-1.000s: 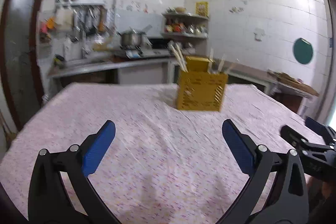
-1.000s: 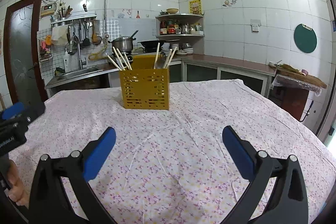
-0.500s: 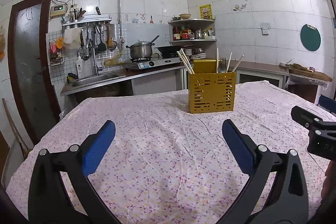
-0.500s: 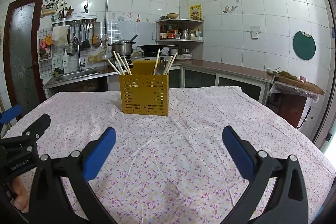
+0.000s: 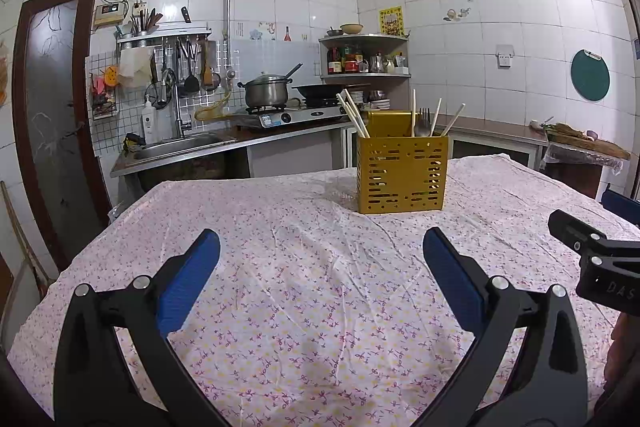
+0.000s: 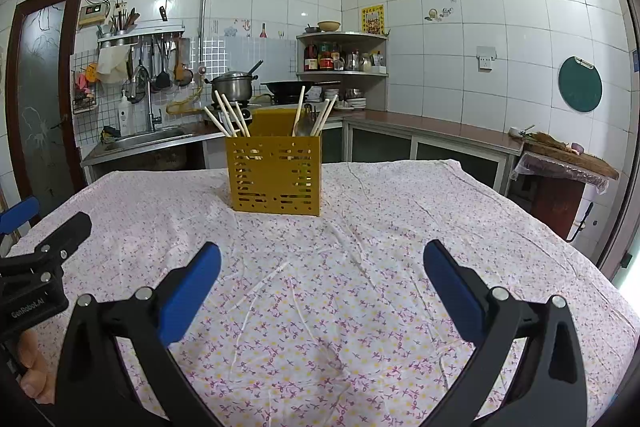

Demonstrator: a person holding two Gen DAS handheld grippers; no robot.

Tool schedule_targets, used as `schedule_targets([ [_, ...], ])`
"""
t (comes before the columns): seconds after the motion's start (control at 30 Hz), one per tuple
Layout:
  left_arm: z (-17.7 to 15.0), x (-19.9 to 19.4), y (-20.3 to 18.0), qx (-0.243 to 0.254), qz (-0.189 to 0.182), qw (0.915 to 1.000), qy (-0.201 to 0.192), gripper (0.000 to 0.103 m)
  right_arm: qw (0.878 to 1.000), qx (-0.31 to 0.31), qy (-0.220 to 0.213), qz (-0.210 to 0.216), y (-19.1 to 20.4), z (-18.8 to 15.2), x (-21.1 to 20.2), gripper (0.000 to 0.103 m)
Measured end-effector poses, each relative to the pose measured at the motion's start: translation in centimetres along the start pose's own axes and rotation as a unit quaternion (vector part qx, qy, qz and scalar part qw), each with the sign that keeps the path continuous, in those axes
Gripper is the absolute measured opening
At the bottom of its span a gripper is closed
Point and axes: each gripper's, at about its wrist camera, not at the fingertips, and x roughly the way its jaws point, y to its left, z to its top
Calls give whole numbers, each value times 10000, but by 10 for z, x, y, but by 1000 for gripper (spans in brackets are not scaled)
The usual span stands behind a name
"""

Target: Organize utensils

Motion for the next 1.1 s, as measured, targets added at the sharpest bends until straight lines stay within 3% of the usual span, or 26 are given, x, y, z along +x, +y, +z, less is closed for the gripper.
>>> schedule_targets([
  [1.1, 2, 0, 1, 3, -45, 10000, 5, 98, 10000, -18, -58, 11, 4, 2, -1, 99],
])
